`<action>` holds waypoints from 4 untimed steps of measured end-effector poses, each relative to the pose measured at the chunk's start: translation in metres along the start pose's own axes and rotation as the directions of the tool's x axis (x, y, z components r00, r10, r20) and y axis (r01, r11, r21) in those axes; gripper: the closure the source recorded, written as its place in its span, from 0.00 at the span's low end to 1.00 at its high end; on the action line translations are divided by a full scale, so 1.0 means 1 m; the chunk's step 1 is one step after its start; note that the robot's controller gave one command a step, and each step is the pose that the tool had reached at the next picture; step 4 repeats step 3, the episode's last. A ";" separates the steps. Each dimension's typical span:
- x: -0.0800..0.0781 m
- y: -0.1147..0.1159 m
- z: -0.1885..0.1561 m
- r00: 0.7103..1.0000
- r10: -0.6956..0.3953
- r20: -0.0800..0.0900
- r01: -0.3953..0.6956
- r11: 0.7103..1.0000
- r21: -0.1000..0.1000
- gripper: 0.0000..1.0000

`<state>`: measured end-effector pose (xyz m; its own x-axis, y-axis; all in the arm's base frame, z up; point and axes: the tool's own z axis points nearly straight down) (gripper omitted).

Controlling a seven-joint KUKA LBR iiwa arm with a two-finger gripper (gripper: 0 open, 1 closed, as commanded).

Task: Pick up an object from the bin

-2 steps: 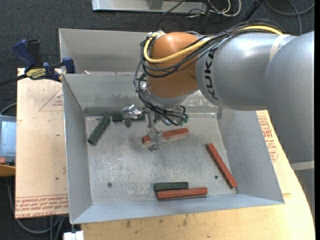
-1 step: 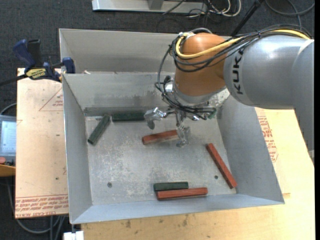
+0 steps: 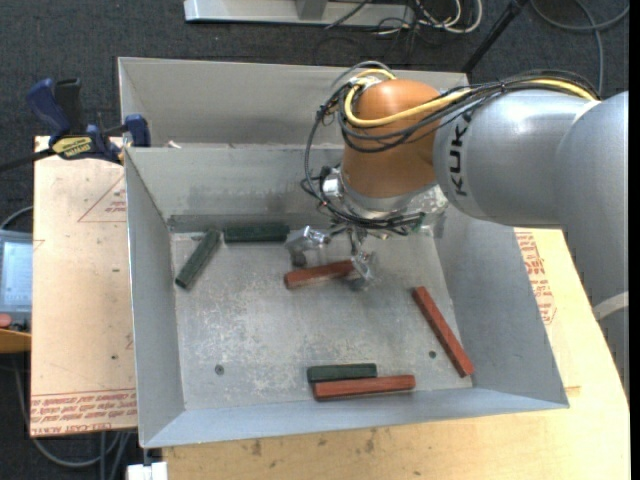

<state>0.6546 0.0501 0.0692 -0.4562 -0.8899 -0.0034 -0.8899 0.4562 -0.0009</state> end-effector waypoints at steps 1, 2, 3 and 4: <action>-0.001 -0.001 -0.002 1.000 0.000 0.002 0.000 1.000 0.001 1.00; 0.071 -0.019 -0.055 0.995 -0.101 -0.002 0.101 0.995 0.005 1.00; 0.068 0.013 -0.142 0.998 -0.068 0.003 0.068 0.998 0.008 1.00; 0.068 0.013 -0.142 0.998 -0.068 0.003 0.068 0.998 0.008 1.00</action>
Offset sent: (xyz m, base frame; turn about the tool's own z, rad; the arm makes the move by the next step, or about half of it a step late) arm 0.0000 0.0000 0.0000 0.0000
